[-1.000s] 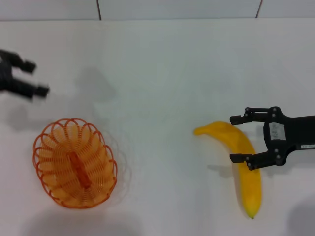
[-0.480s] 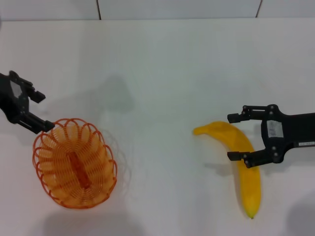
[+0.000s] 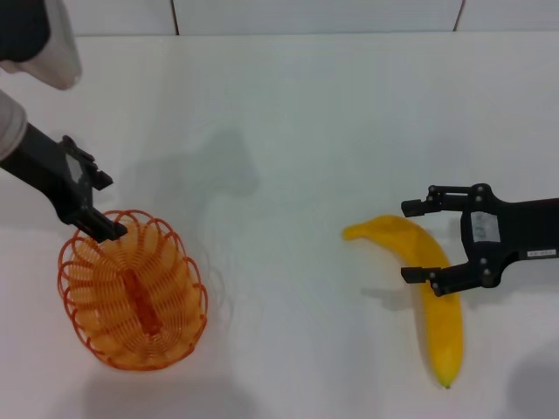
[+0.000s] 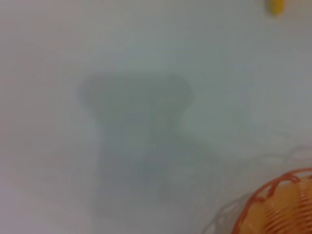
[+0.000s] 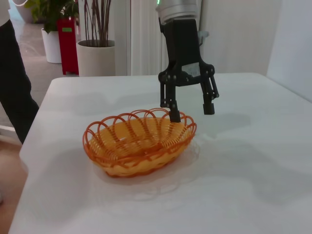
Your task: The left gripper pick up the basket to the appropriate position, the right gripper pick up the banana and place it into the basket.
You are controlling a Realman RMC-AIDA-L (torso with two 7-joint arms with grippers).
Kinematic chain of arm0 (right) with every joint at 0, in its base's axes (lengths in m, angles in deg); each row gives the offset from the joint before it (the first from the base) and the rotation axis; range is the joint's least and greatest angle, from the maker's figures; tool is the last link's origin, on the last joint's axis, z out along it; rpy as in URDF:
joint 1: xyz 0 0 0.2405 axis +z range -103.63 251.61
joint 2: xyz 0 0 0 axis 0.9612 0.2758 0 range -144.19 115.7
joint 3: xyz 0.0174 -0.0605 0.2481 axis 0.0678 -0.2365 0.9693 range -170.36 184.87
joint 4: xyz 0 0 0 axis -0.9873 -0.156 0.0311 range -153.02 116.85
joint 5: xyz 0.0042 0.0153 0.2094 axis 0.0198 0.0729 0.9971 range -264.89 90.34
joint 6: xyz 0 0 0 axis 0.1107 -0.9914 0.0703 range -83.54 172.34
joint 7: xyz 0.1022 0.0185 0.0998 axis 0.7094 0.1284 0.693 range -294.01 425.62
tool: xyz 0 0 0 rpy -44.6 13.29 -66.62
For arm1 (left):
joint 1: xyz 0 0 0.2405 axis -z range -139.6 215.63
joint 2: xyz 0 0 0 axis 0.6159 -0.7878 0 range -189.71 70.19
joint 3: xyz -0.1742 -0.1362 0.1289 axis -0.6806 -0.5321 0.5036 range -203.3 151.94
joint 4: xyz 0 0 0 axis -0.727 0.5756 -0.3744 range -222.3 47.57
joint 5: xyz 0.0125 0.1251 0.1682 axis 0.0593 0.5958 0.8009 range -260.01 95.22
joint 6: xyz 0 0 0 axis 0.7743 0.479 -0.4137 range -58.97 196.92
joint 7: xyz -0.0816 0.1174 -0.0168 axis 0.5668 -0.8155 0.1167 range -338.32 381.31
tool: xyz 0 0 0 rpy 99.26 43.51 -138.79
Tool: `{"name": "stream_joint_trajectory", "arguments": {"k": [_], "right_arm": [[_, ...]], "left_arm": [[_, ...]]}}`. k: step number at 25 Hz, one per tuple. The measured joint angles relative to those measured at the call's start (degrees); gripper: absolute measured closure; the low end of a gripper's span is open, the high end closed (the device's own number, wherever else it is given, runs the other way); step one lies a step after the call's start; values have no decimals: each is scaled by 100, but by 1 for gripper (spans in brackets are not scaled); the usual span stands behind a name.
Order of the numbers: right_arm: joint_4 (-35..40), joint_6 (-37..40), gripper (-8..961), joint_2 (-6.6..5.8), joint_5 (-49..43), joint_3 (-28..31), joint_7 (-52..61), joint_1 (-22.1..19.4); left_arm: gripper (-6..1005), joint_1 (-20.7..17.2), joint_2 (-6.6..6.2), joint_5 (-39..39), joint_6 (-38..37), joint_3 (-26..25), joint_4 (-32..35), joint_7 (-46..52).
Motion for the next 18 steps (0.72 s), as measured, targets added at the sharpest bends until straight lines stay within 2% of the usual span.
{"name": "stream_joint_trajectory", "arguments": {"k": [8, 15, 18], "right_arm": [[0, 0, 70, 0, 0, 0, 33, 21], [0, -6, 70, 0, 0, 0, 33, 21], [0, -7, 70, 0, 0, 0, 33, 21]], "left_arm": [[157, 65, 14, -143, 207, 604, -213, 144], [157, 94, 12, -116, 222, 753, -284, 425], [272, 147, 0, -56, 222, 848, -399, 595]]}}
